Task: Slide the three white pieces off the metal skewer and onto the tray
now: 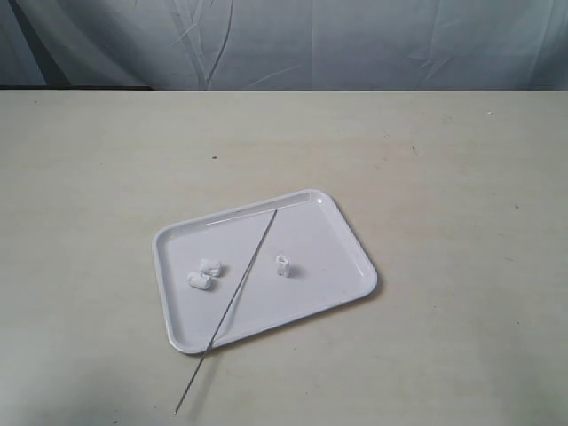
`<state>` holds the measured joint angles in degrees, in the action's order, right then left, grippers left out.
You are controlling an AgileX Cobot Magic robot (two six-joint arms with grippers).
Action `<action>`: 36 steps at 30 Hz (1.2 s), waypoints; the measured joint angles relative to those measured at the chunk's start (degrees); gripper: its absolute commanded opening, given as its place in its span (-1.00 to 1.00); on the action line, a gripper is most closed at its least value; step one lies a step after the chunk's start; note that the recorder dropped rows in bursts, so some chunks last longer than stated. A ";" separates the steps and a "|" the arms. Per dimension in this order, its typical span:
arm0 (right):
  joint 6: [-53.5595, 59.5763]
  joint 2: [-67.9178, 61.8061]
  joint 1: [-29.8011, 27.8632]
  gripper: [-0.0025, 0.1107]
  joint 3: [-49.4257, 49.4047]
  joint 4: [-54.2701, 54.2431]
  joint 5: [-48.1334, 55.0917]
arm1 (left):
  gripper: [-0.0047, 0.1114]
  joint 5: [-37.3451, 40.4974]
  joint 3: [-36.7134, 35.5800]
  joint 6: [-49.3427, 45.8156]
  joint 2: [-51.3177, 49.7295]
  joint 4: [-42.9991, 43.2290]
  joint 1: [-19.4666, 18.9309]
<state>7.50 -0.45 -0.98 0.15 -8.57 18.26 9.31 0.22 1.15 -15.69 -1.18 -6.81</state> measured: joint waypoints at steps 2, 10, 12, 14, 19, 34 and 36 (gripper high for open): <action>0.00 0.00 0.00 -0.97 0.00 0.00 0.00 | -0.92 0.00 0.00 0.00 0.00 0.00 0.00; 0.00 0.00 0.00 -0.97 0.00 0.00 0.00 | -0.92 0.00 0.00 0.00 0.00 0.00 0.00; 0.00 0.00 0.00 -0.97 0.00 0.00 0.00 | -0.92 0.00 0.00 0.00 0.00 0.00 0.00; 0.00 0.00 0.00 -0.97 0.00 0.00 0.00 | -0.92 0.00 0.00 0.00 0.00 0.00 0.00; 0.00 0.00 0.00 -0.97 0.00 0.00 0.00 | -0.92 0.00 0.00 0.00 0.00 1.18 0.00; 0.00 0.00 0.00 -0.97 0.00 -0.91 0.00 | -0.92 5.97 -0.09 -1.15 13.12 2.93 0.33; 0.00 0.00 0.00 -0.97 0.00 -0.91 0.00 | -0.92 7.87 -0.09 -2.20 14.54 3.02 0.33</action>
<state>7.50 -0.45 -0.98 0.15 -9.47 18.26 17.18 0.13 -1.05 -1.15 1.84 -6.47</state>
